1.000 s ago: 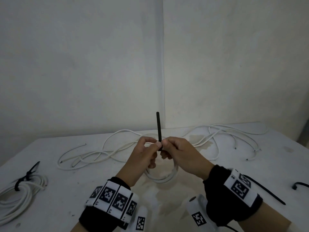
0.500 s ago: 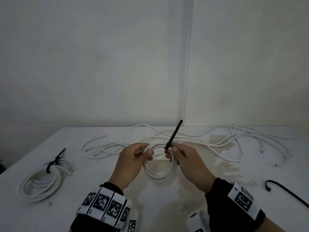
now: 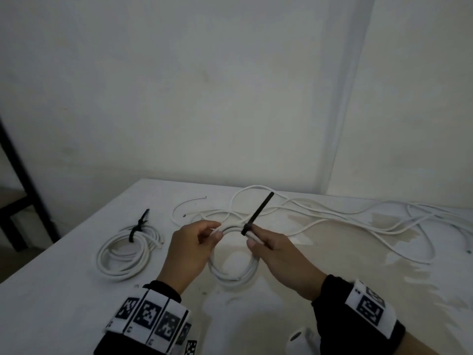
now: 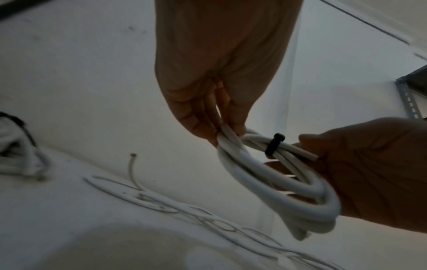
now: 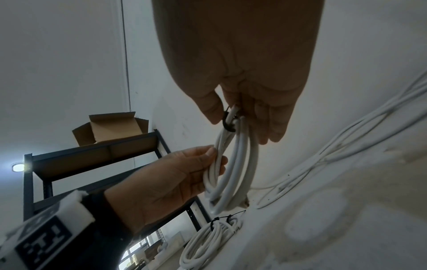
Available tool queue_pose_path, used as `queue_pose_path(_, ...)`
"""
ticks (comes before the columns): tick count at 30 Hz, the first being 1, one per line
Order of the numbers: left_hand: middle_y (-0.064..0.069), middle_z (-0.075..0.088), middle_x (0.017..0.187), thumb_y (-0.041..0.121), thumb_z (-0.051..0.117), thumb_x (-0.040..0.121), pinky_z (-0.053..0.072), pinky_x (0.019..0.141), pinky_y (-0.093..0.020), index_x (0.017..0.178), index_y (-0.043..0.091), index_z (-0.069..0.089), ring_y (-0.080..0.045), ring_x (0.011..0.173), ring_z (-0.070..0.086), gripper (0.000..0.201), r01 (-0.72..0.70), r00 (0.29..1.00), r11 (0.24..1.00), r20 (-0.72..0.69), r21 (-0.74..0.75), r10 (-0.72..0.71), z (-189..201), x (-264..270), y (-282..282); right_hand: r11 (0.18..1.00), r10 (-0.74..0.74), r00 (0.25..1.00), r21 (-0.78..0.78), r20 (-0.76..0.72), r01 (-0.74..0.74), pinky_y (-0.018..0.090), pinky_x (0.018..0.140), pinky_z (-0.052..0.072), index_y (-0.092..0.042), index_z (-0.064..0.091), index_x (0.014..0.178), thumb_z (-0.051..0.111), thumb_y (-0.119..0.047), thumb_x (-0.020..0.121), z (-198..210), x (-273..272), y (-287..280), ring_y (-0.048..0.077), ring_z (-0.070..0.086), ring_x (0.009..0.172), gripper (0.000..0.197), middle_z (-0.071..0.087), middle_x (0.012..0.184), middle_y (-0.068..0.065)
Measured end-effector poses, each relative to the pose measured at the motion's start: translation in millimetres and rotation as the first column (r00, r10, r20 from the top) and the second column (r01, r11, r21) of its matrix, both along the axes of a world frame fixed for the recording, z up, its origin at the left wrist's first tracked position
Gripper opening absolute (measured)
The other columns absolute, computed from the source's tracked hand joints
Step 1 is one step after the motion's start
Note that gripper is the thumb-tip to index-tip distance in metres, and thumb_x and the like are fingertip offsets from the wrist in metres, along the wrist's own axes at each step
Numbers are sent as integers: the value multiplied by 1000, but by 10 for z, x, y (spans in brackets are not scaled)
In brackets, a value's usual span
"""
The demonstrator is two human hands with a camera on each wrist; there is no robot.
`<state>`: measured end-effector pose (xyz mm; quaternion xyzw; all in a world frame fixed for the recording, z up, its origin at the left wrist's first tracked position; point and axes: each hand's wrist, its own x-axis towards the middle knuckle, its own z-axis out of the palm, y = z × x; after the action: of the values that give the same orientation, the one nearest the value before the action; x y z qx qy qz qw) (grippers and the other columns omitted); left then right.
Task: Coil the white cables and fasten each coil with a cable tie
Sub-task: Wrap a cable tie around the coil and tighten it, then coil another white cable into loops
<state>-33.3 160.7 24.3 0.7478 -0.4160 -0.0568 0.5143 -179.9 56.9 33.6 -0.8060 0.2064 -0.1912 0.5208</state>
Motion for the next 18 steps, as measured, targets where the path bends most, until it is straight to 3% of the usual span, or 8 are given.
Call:
queue_pose_path(2,1,69,83,14,64,85,46,71,-14,102,13,69,-9,79,63,18,-28,1000,999,-1,22,28,-29,170,157,999,28,998,32,-48,-27,16,100,37,-30,44,133,48,-24,95,35,117,82,0,44,123,39,43,144,-4)
queue_pose_path(4,-4,70,87,13,64,85,50,76,-23,102,10,69,-14,81,64,18,-64,998,997,-2,50,64,-57,353,326,998,44,994,57,-100,-39,12,97,29,-22,31,143,49,-27,94,31,228,115,-8,38,118,53,35,147,-10)
queue_pose_path(6,-8,70,91,10,63,85,49,80,-30,102,6,69,-21,86,64,19,-116,993,991,-15,68,117,-76,545,501,997,53,990,56,-134,-45,14,98,29,-23,28,144,50,-30,94,21,326,139,-4,40,121,55,34,148,-10)
queue_pose_path(9,-9,70,92,10,65,83,47,84,-32,100,8,71,-24,88,63,17,-213,977,967,14,143,213,-82,837,753,998,35,985,58,-169,-25,17,99,30,-23,31,143,51,-31,93,-2,453,134,4,40,129,55,34,147,-9)
queue_pose_path(12,-11,71,91,10,66,83,49,88,-39,95,11,71,-27,90,65,13,-263,963,940,-3,216,270,-112,1120,948,999,-18,979,31,-201,25,16,94,30,-20,35,141,52,-31,92,-34,540,89,3,41,125,52,38,146,-6)
queue_pose_path(15,-13,70,94,12,66,83,45,81,-33,97,6,69,-26,89,62,16,-306,950,898,45,315,308,-171,1354,1066,998,-67,973,1,-221,69,15,91,29,-17,39,139,52,-29,92,-52,575,-4,-1,40,114,50,40,144,-5)
queue_pose_path(18,-14,70,95,15,64,85,37,73,-28,96,7,70,-27,90,62,15,-316,949,853,131,416,288,-184,1498,1118,993,-117,964,-19,-238,116,16,93,30,-17,42,137,54,-29,92,-68,588,-128,2,43,116,48,42,143,-2)
